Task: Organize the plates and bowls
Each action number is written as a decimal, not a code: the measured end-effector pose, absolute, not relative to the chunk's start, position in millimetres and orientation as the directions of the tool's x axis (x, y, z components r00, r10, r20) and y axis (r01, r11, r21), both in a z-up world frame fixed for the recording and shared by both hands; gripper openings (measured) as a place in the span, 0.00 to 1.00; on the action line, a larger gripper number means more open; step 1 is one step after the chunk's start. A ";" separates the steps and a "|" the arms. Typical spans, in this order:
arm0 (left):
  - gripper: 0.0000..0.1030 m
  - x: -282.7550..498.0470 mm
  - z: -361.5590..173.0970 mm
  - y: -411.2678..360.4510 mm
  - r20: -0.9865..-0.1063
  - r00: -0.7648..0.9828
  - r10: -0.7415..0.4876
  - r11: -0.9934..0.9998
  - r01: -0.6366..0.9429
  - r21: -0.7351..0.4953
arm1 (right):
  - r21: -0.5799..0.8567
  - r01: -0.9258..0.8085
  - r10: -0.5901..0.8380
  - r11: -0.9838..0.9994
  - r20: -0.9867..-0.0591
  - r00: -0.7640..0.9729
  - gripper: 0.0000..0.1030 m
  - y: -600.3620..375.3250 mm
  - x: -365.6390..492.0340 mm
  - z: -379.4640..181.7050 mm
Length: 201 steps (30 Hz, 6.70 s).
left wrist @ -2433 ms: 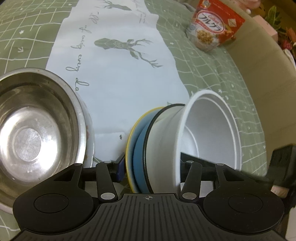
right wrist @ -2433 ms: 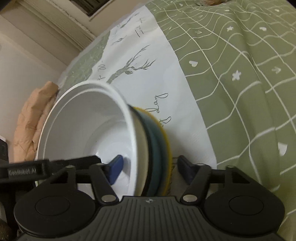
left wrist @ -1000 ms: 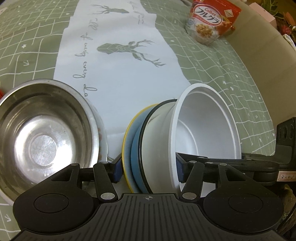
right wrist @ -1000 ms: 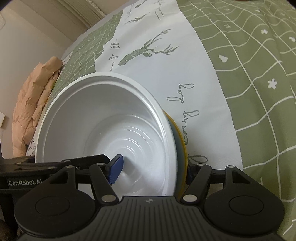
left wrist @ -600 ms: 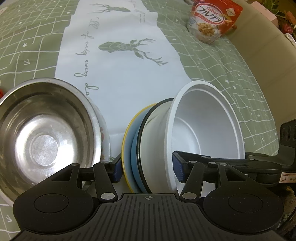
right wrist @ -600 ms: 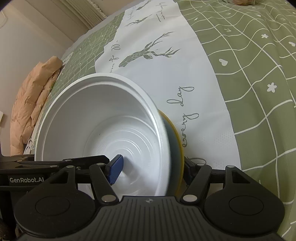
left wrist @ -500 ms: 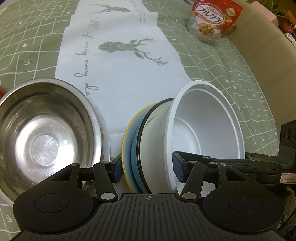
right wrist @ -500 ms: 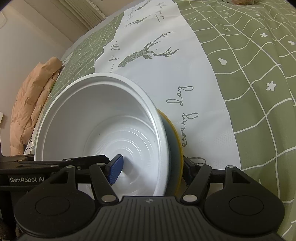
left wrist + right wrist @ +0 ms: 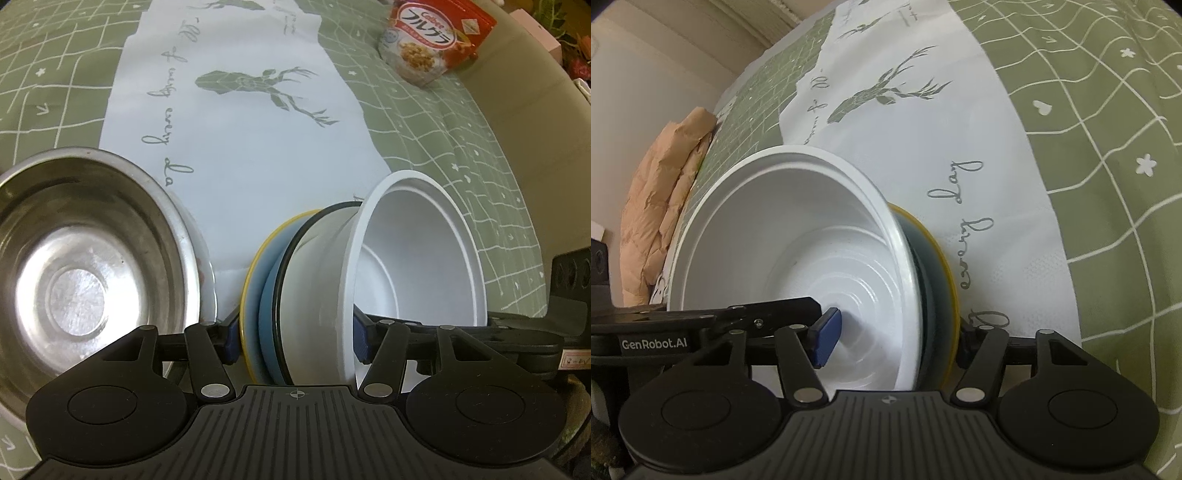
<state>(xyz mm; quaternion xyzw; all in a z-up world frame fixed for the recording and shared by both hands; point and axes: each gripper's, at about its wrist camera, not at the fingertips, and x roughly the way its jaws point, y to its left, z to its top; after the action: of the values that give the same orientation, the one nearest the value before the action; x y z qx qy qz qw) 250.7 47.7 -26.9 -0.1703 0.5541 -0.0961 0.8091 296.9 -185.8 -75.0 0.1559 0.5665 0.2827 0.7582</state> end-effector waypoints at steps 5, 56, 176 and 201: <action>0.59 251.2 -27.5 49.6 -0.868 0.336 -0.365 0.917 -0.035 -0.398 | 0.574 -0.241 0.616 0.782 -0.771 0.164 0.59 -185.4 298.1 -74.5; 0.60 176.2 -46.3 278.9 -0.644 0.613 -0.457 0.678 -0.229 -0.699 | 0.136 -0.579 0.240 0.804 -0.965 0.107 0.64 94.0 310.1 6.6; 0.38 112.4 -42.8 366.8 -0.726 0.682 -0.090 0.754 -0.430 -0.497 | 0.176 -0.476 0.236 0.862 -0.969 0.069 0.62 246.8 350.3 -20.2; 0.36 59.3 -45.2 388.1 -0.773 0.634 0.005 0.716 -0.542 -0.440 | 0.111 -0.765 0.432 0.635 -0.871 0.233 0.64 245.4 214.1 -8.3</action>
<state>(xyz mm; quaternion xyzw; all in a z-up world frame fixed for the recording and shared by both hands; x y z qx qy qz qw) 59.3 388.1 -45.2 -0.3399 0.3954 0.1633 0.8375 214.1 245.4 -8.3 -0.1729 0.4805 0.3907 0.7659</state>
